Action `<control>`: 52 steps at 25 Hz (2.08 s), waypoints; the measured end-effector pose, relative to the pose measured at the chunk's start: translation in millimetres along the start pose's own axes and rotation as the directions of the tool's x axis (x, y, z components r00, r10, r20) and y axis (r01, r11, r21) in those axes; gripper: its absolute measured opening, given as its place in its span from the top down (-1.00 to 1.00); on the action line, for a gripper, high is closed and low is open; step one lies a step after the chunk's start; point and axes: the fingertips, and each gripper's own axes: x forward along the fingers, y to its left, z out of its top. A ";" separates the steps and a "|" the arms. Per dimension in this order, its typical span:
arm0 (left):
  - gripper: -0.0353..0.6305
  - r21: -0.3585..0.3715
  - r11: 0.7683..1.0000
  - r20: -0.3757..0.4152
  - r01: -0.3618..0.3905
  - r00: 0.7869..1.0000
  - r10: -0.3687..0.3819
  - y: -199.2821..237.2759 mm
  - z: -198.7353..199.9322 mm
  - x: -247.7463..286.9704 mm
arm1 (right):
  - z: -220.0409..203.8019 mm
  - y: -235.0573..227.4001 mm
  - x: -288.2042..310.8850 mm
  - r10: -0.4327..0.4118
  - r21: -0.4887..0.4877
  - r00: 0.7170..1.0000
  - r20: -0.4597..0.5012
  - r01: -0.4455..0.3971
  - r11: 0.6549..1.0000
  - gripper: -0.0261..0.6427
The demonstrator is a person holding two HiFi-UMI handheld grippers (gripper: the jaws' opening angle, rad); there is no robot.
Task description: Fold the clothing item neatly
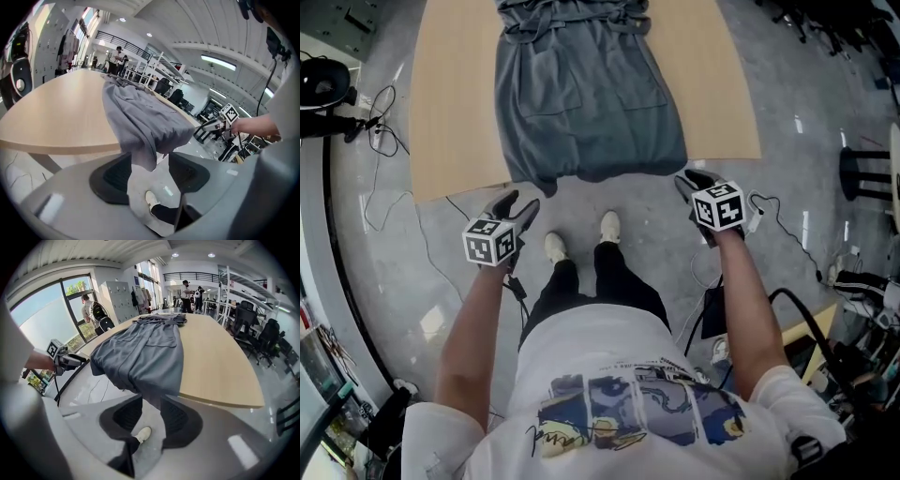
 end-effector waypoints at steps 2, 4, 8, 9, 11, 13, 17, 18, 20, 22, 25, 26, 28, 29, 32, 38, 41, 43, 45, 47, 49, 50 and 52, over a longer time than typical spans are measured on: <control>0.09 -0.019 1.000 -0.007 -0.017 1.000 0.017 4.7 -2.7 8.8 | -9.0 -9.4 10.9 0.019 0.008 1.000 -0.017 -0.019 1.000 0.57; 0.04 -0.051 0.998 -0.009 -0.031 0.999 0.031 10.6 -5.6 18.4 | -15.7 -16.5 21.3 0.042 0.016 0.999 -0.028 -0.042 0.999 0.54; -0.13 -0.161 0.986 0.011 -0.048 0.999 0.050 17.6 -11.4 27.6 | -27.0 -22.8 34.2 0.107 0.030 0.994 -0.036 -0.106 0.994 0.46; -0.17 -0.180 0.982 0.015 -0.051 0.998 0.054 18.4 -12.6 28.9 | -30.1 -24.3 36.8 0.123 0.036 0.992 -0.039 -0.122 0.992 0.44; -0.26 -0.208 0.977 0.031 -0.045 0.998 0.053 18.9 -13.7 34.0 | -36.5 -30.3 44.2 0.150 0.051 0.987 -0.051 -0.147 0.988 0.40; -0.36 -0.226 0.974 0.059 -0.024 0.997 0.039 18.1 -12.7 40.9 | -42.8 -39.0 53.4 0.164 0.063 0.984 -0.067 -0.160 0.985 0.35; -0.43 -0.248 0.969 0.101 0.017 0.995 0.008 23.8 -8.8 48.3 | -47.2 -43.8 72.6 0.203 0.077 0.977 -0.060 -0.198 0.977 0.30; -0.44 -0.253 0.967 0.106 0.032 0.994 -0.005 24.9 -7.9 50.6 | -46.9 -43.8 76.0 0.216 0.082 0.975 -0.054 -0.211 0.974 0.28; -0.45 -0.261 0.963 0.116 0.070 0.992 -0.041 24.5 -5.9 55.4 | -44.5 -43.0 80.8 0.239 0.083 0.970 -0.040 -0.235 0.968 0.28; -0.45 -0.260 0.960 0.119 0.104 0.990 -0.075 22.6 -3.8 59.7 | -39.6 -40.9 84.1 0.260 0.079 0.965 -0.023 -0.257 0.963 0.28; -0.45 -0.258 0.956 0.114 0.138 0.987 -0.112 19.7 -2.2 68.0 | -34.4 -35.8 88.7 0.290 0.069 0.957 -0.008 -0.289 0.955 0.28; -0.45 -0.258 0.955 0.111 0.145 0.987 -0.120 19.0 -2.2 70.9 | -33.2 -33.9 90.6 0.300 0.068 0.954 -0.005 -0.299 0.952 0.28; -0.45 -0.256 0.954 0.108 0.156 0.985 -0.132 18.6 -1.5 75.0 | -29.4 -29.3 94.8 0.325 0.075 0.946 0.011 -0.325 0.943 0.28; -0.44 -0.251 0.955 0.109 0.159 0.985 -0.136 18.4 0.1 76.3 | -26.6 -26.7 96.7 0.340 0.081 0.940 0.024 -0.341 0.937 0.28; -0.21 -0.227 0.958 0.119 0.174 0.982 -0.150 16.2 7.3 77.8 | -20.8 -19.0 100.1 0.386 0.098 0.921 0.054 -0.389 0.916 0.28; 0.34 -0.209 0.953 0.119 0.222 0.972 -0.200 9.4 10.4 73.9 | -17.9 -13.9 97.9 0.407 0.117 0.909 0.088 -0.415 0.902 0.57; 0.63 -0.203 0.951 0.116 0.233 0.970 -0.213 3.7 8.1 66.4 | -20.1 -9.7 91.1 0.415 0.116 0.906 0.087 -0.423 0.899 0.85; 0.79 -0.207 0.948 0.127 0.240 0.968 -0.217 1.3 8.7 59.5 | -21.1 -6.7 86.2 0.425 0.126 0.900 0.095 -0.434 0.892 0.89; 0.81 -0.211 0.943 0.140 0.257 0.963 -0.231 -2.8 11.2 52.3 | -20.4 -3.0 79.4 0.437 0.136 0.893 0.107 -0.448 0.883 0.89; 0.82 -0.214 0.938 0.141 0.272 0.959 -0.246 -6.5 12.7 45.5 | -19.1 1.5 71.9 0.447 0.142 0.887 0.118 -0.460 0.876 0.89; 0.82 -0.210 0.936 0.138 0.282 0.957 -0.257 -8.2 14.8 39.0 | -17.8 4.9 65.2 0.445 0.137 0.886 0.126 -0.460 0.877 0.90; 0.82 -0.202 0.937 0.135 0.284 0.956 -0.261 -8.9 16.6 35.7 | -17.2 6.3 61.9 0.442 0.130 0.888 0.128 -0.457 0.880 0.90; 0.82 -0.174 0.943 0.120 0.283 0.957 -0.265 -9.9 21.0 29.5 | -14.5 9.6 55.1 0.436 0.113 0.890 0.131 -0.450 0.886 0.90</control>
